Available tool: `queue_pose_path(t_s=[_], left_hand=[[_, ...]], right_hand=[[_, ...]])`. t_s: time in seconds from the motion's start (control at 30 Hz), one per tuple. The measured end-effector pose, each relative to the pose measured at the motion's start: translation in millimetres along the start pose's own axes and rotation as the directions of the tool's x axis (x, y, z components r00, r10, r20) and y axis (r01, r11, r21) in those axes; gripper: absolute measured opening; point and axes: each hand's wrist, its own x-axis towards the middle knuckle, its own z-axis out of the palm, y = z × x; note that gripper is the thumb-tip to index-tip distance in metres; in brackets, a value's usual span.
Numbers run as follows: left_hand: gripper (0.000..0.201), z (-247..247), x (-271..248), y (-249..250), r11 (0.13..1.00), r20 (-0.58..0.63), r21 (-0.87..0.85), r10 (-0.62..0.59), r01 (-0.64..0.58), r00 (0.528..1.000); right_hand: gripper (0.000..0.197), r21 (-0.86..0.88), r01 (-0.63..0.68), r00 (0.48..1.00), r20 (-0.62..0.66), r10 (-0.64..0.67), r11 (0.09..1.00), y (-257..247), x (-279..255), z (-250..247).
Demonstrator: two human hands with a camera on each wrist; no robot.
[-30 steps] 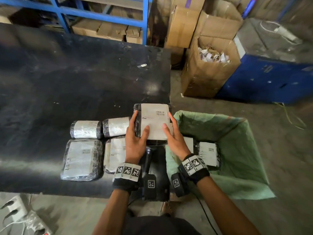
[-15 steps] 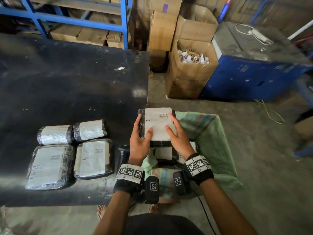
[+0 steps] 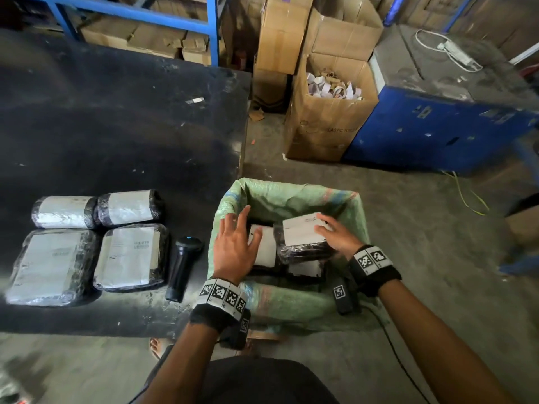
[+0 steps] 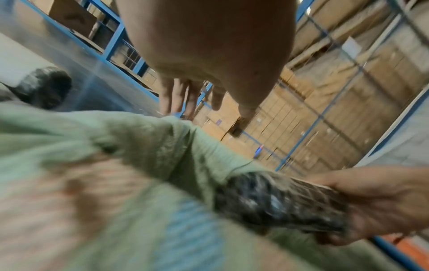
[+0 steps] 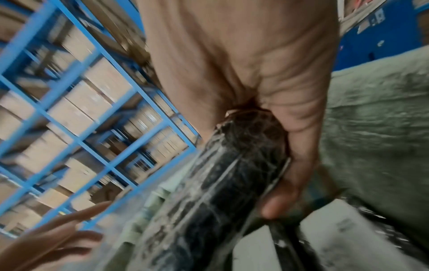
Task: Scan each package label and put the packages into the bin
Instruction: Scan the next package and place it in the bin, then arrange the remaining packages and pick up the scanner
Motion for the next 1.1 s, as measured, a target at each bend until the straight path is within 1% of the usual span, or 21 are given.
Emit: queue_pose_path(t_s=[0.03,0.1,0.23,0.3,0.37,0.43,0.6,0.73,0.77,0.87,0.97,1.07,1.1], left_hand=[[0.073,4,0,-8,0.998,-0.014,0.06,0.017,-0.016,1.0],[0.074,13,-3,-25,0.992,0.027,0.126,0.019,-0.022,0.999],[0.071,34,-14,-43,0.976,0.105,0.192,0.087,-0.106,0.991],[0.07,37,-17,-45,0.977,0.107,0.185,0.086,-0.105,0.99],[0.069,35,-16,-44,0.981,0.102,0.173,0.074,-0.091,0.992],[0.067,34,-15,-45,0.977,0.108,0.182,0.089,-0.108,0.99],[0.063,34,-14,-47,0.981,0.119,0.139,0.121,-0.137,0.985],[0.06,36,-13,-46,0.986,0.139,0.14,0.076,-0.096,0.987],[0.06,36,-13,-47,0.985,0.144,0.144,0.069,-0.09,0.987],[0.058,37,-12,-50,0.986,0.156,0.136,0.076,-0.097,0.985],[0.057,38,-13,-50,0.99,0.15,0.117,0.065,-0.083,0.987],[0.057,38,-12,-49,0.994,0.137,0.089,0.054,-0.067,0.989],[0.057,38,-12,-49,0.994,0.135,0.088,0.053,-0.065,0.989]], right_hand=[[0.047,-0.085,-0.038,0.999,0.016,0.039,0.996,6,10,-4],[0.05,-0.197,-0.099,0.993,0.037,0.108,0.975,17,29,-6],[0.054,-0.25,-0.166,0.985,0.008,0.174,0.954,41,64,2],[0.057,-0.265,-0.198,0.979,0.001,0.205,0.944,53,78,7],[0.058,-0.245,-0.219,0.975,-0.007,0.224,0.944,65,89,10],[0.057,-0.178,-0.215,0.976,-0.004,0.218,0.96,77,95,14],[0.058,-0.02,-0.147,0.989,-0.034,0.147,0.989,100,104,29],[0.063,0.027,-0.124,0.988,-0.091,0.126,0.992,120,106,57],[0.065,0.012,-0.147,0.985,-0.092,0.148,0.989,123,106,63],[0.072,-0.144,-0.27,0.962,-0.073,0.262,0.952,138,111,72],[0.079,-0.211,-0.292,0.956,-0.1,0.277,0.933,155,120,82],[0.076,-0.283,-0.358,0.933,-0.135,0.332,0.89,160,123,85],[0.077,-0.292,-0.36,0.933,-0.138,0.333,0.886,161,125,85]])
